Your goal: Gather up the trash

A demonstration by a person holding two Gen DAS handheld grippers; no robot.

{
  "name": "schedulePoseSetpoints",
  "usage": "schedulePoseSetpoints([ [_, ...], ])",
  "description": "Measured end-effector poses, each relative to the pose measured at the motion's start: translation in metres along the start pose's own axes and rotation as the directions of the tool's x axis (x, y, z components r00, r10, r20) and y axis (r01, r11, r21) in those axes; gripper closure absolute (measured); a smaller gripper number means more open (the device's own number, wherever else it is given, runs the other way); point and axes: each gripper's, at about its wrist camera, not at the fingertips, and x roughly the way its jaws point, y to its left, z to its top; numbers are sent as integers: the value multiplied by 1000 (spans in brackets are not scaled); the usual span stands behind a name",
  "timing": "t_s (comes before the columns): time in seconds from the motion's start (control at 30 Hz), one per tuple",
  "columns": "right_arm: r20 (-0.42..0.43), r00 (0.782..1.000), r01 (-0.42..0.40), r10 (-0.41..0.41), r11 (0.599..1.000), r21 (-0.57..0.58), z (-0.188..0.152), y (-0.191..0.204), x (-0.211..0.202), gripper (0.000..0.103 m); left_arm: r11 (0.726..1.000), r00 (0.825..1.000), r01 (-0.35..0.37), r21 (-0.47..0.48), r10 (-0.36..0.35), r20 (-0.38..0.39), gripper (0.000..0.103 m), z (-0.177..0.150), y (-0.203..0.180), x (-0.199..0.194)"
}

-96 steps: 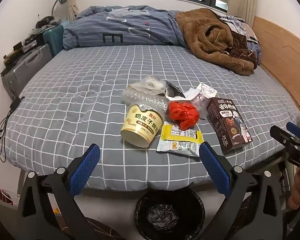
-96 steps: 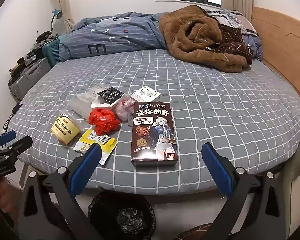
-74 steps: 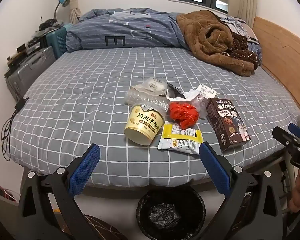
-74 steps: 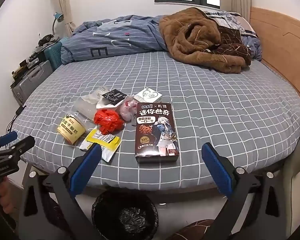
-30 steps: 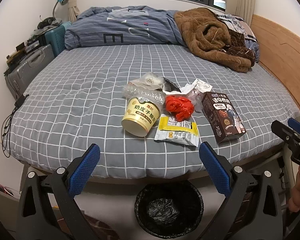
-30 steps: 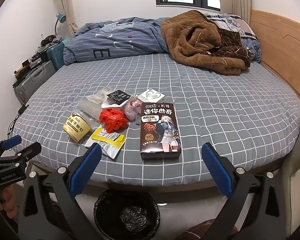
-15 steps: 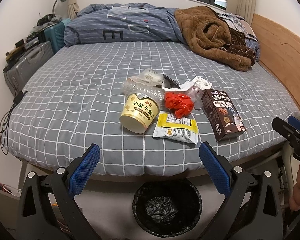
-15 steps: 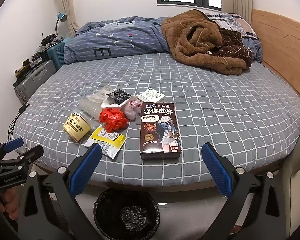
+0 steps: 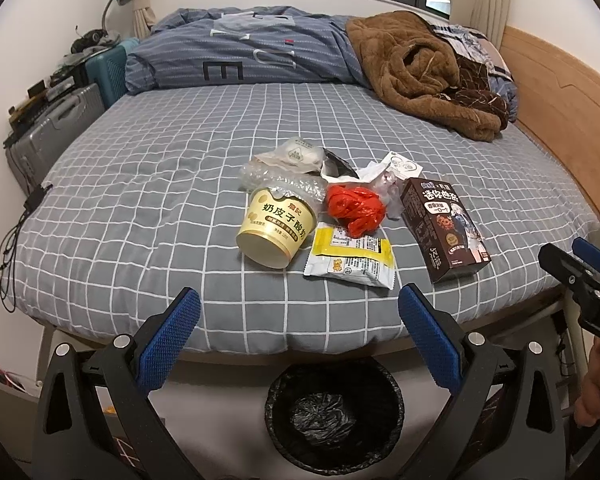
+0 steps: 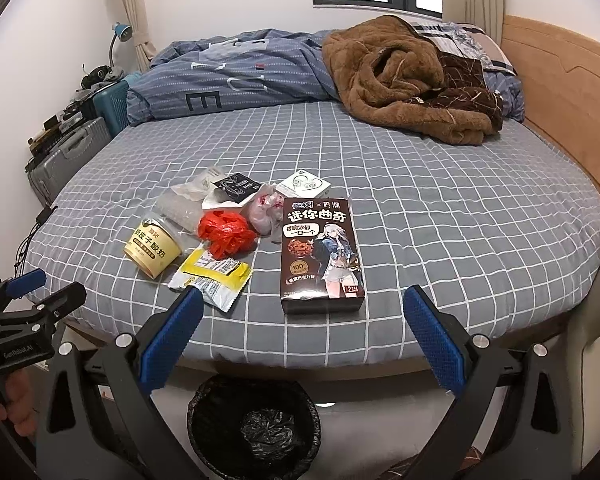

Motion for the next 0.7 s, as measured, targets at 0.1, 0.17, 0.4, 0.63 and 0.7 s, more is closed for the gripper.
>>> schedulePoseSetpoints([
  [0.1, -4, 1000, 3, -4, 1000, -7, 2, 0, 4, 7, 1000, 1000, -3, -4, 3, -4, 5, 3, 3, 6],
  [0.17, -12, 1000, 5, -5, 1000, -6, 6, 0, 10, 7, 1000, 1000, 0, -9, 0, -14, 5, 7, 6, 11],
  [0.4, -47, 999, 9, -9, 1000, -14, 19, 0, 44, 7, 1000, 998, -3, -2, 3, -56, 5, 24, 18, 46],
  [0.63, -123, 992, 15, -16, 1000, -14, 33, -5, 101, 7, 1000, 994, 3, 2, -2, -112, 6, 44, 29, 98],
  [0.7, -148, 989, 16, -18, 1000, -11, 36, -6, 118, 7, 1000, 992, 3, 12, -2, -127, 6, 47, 30, 111],
])
